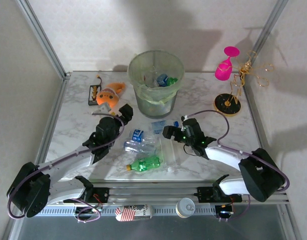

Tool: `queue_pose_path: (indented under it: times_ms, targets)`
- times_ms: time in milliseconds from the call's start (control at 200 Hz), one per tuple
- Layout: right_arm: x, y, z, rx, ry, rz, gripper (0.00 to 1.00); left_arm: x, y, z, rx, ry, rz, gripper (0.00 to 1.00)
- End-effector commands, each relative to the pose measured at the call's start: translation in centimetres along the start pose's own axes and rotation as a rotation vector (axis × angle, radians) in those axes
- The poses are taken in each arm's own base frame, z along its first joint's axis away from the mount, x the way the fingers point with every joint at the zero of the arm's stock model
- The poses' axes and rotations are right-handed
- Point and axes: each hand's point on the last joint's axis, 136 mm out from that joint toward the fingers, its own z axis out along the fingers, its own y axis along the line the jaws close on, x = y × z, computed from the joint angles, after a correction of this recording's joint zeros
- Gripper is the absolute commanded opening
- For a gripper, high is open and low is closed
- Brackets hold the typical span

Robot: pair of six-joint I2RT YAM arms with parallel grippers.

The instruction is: Put the plastic bottles in the bin

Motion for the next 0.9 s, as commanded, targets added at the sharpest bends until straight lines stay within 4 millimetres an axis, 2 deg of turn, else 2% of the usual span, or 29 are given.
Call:
queue_pose_path:
  times_ms: [0,150,160,521,896]
  targets:
    - [0.9,0.4,0.8,0.04,0.066,-0.043,0.99,0.6,1.7,-0.3,-0.019,-0.013,-0.145,1.0]
    - [1.4,0.2,1.4,0.102,0.115,-0.081,0.98,1.9,3.4,-0.3,-0.048,0.005,-0.176,1.0]
    - [1.9,0.7,1.4,0.095,0.126,-0.096,0.98,2.0,3.5,-0.2,-0.05,0.007,-0.174,1.0]
    - [3.6,1.4,1.9,0.12,0.169,-0.119,0.94,2.7,3.8,0.8,-0.069,0.041,-0.134,1.0]
    - [5.0,0.2,2.7,0.154,0.2,-0.111,0.85,3.1,4.3,0.6,-0.081,0.054,-0.146,1.0]
